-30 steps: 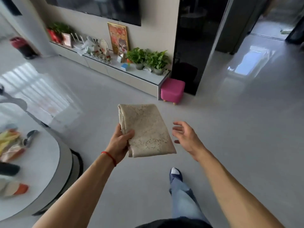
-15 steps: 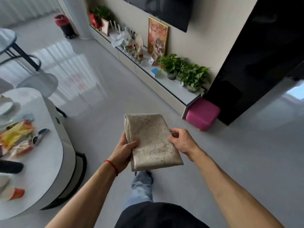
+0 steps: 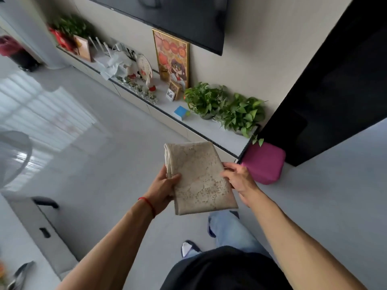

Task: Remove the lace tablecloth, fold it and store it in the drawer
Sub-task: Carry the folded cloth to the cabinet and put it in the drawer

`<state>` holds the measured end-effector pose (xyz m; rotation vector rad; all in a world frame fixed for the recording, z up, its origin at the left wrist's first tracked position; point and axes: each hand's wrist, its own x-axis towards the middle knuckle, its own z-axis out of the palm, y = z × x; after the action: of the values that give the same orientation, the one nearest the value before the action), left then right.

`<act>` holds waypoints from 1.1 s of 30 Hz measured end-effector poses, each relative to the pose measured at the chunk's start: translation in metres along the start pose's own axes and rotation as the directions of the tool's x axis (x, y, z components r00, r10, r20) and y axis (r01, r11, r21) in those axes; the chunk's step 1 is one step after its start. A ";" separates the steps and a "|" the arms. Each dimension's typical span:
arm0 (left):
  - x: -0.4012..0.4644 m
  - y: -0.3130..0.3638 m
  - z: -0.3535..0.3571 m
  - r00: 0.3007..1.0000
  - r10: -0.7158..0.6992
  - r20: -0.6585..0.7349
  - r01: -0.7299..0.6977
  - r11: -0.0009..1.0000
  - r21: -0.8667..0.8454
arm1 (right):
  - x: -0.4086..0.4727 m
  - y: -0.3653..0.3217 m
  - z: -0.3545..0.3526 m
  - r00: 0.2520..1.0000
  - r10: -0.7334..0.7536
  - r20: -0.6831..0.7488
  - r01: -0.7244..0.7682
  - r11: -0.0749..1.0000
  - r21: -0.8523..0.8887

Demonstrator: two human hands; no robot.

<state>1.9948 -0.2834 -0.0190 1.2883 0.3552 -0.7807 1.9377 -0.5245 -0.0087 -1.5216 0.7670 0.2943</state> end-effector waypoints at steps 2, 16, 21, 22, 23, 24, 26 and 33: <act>0.038 0.023 -0.006 0.999 -0.019 -0.028 0.019 1.000 -0.025 | 0.046 -0.015 0.008 1.000 0.000 0.028 0.001 1.000 -0.031; 0.246 0.107 0.033 0.966 -0.254 0.044 0.258 0.953 -0.160 | 0.188 -0.063 -0.001 0.873 0.473 -0.121 -0.476 0.880 0.010; 0.295 0.114 0.033 0.919 -0.350 0.181 0.364 0.930 -0.050 | 0.194 -0.054 0.044 0.835 0.549 -0.036 -0.489 0.771 0.408; 0.302 0.113 0.033 0.907 -0.363 0.212 0.380 0.924 -0.043 | 0.199 -0.053 0.053 0.848 0.528 -0.042 -0.443 0.752 0.489; 0.308 0.112 0.033 0.900 -0.373 0.228 0.390 0.920 -0.033 | 0.204 -0.051 0.062 0.856 0.513 -0.063 -0.392 0.723 0.568; 0.315 0.111 0.033 0.897 -0.379 0.227 0.392 0.920 -0.015 | 0.211 -0.049 0.070 0.854 0.509 -0.105 -0.336 0.694 0.637; 0.325 0.105 0.034 0.900 -0.390 0.192 0.388 0.920 0.050 | 0.228 -0.037 0.081 0.832 0.507 -0.224 -0.205 0.657 0.726; 0.402 0.040 0.003 0.875 -0.478 0.081 0.478 0.878 0.015 | 0.329 0.059 0.086 0.858 0.397 -0.326 -0.027 0.670 0.742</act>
<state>2.3036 -0.4113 -0.2467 1.1690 0.6236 -1.2479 2.1662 -0.5315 -0.2666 -0.7223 1.2804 -0.2154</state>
